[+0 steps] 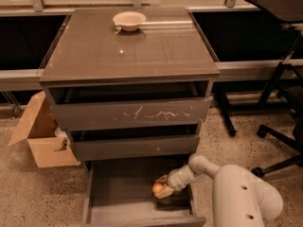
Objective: Place orange into bottom drawer
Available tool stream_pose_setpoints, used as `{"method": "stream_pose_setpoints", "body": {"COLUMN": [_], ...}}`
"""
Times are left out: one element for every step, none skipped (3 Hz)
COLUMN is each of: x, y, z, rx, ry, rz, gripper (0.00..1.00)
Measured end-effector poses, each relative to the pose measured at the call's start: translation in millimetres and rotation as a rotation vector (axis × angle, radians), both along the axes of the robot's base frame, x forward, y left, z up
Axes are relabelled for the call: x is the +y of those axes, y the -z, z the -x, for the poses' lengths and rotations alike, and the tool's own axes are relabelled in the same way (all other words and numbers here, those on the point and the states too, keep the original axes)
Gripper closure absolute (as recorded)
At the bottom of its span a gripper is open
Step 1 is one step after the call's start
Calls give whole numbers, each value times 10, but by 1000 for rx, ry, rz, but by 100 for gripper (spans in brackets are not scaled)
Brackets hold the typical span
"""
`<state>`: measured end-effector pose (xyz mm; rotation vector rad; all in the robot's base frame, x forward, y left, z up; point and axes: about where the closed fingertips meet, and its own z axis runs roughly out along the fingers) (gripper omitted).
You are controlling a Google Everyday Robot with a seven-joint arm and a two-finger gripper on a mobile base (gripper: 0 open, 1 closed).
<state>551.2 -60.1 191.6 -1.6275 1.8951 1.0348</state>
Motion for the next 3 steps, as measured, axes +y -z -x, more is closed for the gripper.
{"method": "stream_pose_setpoints", "body": {"x": [31, 17, -105], "y": [150, 219, 103], "z": [-2, -12, -53], "rx": [22, 31, 9], "ry": [0, 5, 40], "rz": [-4, -13, -56], "gripper": [32, 8, 0]}}
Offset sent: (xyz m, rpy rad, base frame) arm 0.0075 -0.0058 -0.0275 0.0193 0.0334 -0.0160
